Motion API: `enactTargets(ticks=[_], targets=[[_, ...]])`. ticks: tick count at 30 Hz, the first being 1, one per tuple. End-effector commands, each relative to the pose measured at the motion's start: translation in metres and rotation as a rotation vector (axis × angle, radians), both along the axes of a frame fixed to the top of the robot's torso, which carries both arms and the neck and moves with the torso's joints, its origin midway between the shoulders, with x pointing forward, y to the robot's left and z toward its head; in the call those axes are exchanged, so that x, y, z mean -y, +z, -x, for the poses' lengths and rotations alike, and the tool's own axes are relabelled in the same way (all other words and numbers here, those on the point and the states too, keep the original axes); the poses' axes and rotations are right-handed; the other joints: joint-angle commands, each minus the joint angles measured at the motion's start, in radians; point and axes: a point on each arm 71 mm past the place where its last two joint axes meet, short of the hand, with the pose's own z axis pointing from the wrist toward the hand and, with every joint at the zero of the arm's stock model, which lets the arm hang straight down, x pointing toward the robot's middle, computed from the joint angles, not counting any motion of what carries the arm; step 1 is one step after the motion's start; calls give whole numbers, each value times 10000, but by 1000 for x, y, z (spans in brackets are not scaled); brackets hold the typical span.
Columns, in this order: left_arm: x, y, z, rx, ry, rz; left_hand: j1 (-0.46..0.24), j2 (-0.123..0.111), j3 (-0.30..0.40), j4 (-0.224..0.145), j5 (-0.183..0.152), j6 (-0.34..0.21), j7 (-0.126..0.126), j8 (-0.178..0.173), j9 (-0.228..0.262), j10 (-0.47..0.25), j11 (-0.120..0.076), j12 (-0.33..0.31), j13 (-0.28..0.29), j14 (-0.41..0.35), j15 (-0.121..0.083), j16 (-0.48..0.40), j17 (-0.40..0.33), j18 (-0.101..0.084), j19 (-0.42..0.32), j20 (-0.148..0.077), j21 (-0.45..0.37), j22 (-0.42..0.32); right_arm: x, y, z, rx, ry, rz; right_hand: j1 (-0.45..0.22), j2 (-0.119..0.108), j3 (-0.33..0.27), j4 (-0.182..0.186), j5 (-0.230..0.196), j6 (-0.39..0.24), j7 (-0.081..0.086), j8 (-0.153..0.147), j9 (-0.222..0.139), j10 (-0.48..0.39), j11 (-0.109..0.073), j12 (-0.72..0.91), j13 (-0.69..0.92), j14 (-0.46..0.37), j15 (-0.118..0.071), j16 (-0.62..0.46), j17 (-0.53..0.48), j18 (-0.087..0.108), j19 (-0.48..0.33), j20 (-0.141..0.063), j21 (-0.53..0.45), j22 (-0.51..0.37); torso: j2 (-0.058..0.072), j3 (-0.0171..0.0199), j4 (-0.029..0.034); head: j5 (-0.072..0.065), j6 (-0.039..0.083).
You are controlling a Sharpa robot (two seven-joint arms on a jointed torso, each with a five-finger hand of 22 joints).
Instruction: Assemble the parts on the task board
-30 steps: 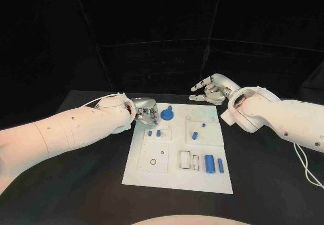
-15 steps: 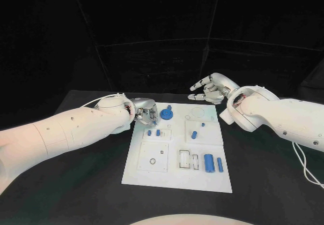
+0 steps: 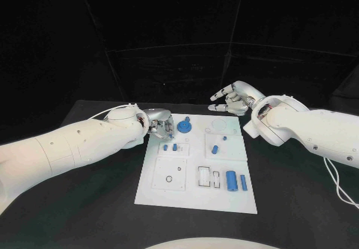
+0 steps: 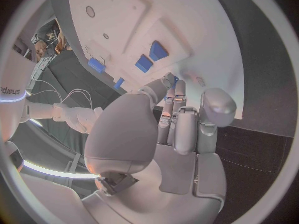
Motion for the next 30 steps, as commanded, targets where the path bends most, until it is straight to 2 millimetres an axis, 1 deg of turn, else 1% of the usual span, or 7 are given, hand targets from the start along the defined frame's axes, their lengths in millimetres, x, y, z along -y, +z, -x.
enactTargets(ticks=[1,5,8,15,19,24,30], targets=[[-3,2,-1,102,167,86,-70,11,35,-44,-20,66,12,-53,-10,51,9,-22,-15,336,-32,2,6,-117,37,10,42,6,0,2,0,78,30,-15,-8,106,-37,-41,49,62,-6,68,-13,-69,3,-17,387,674,-76,-49,778,63,-85,2,-30,-10,-3,-4,7,-3,24],[-4,2,0,154,167,130,-67,14,42,-51,-20,74,12,-53,-12,60,6,-23,-14,336,-33,4,8,-118,38,10,51,15,0,2,0,81,33,-15,-8,106,-37,-41,49,62,-6,68,-13,-69,3,-17,387,674,-76,-49,778,63,-85,2,-30,-10,-4,-3,1,10,27],[-4,4,1,191,162,323,-63,18,49,-58,-19,83,11,-52,-14,67,4,-24,-14,337,-34,6,10,-119,38,9,55,21,0,2,0,83,31,-14,-8,106,-37,-41,49,62,-6,68,-13,-69,3,-17,387,674,-76,-49,778,63,-85,2,-30,-10,1,-12,1,8,33],[-6,8,3,321,183,865,-36,37,86,-92,-18,107,12,-57,-21,89,-1,-33,-13,338,-39,9,10,-120,38,7,72,41,0,2,0,86,34,-14,5,130,-31,-50,50,61,-6,71,-15,-68,2,-14,389,675,-77,-50,780,62,-81,1,-30,-6,-7,8,6,25,43],[-8,9,5,268,218,1132,-35,37,88,-95,-18,108,13,-58,-22,90,0,-34,-13,337,-40,8,7,-120,39,6,74,43,0,2,0,87,27,-13,5,130,-31,-50,50,61,-6,71,-15,-68,2,-14,389,675,-77,-50,780,62,-81,1,-30,-6,-1,-3,-1,21,34],[-11,9,5,195,296,1268,-43,22,88,-106,-20,111,19,-64,-28,92,5,-41,-14,334,-39,1,-11,-120,37,6,73,44,1,2,0,88,19,-12,5,130,-31,-50,50,61,-6,71,-15,-68,2,-14,389,675,-77,-50,780,62,-81,1,-30,-6,-8,5,2,21,39],[-12,9,5,188,297,1332,-43,22,88,-106,-20,111,19,-64,-28,92,5,-41,-14,334,-39,1,-11,-120,37,6,73,44,1,2,0,90,12,-11,5,130,-31,-50,50,61,-6,71,-15,-68,2,-14,389,675,-77,-50,780,62,-81,1,-30,-6,-3,1,-4,16,42]])
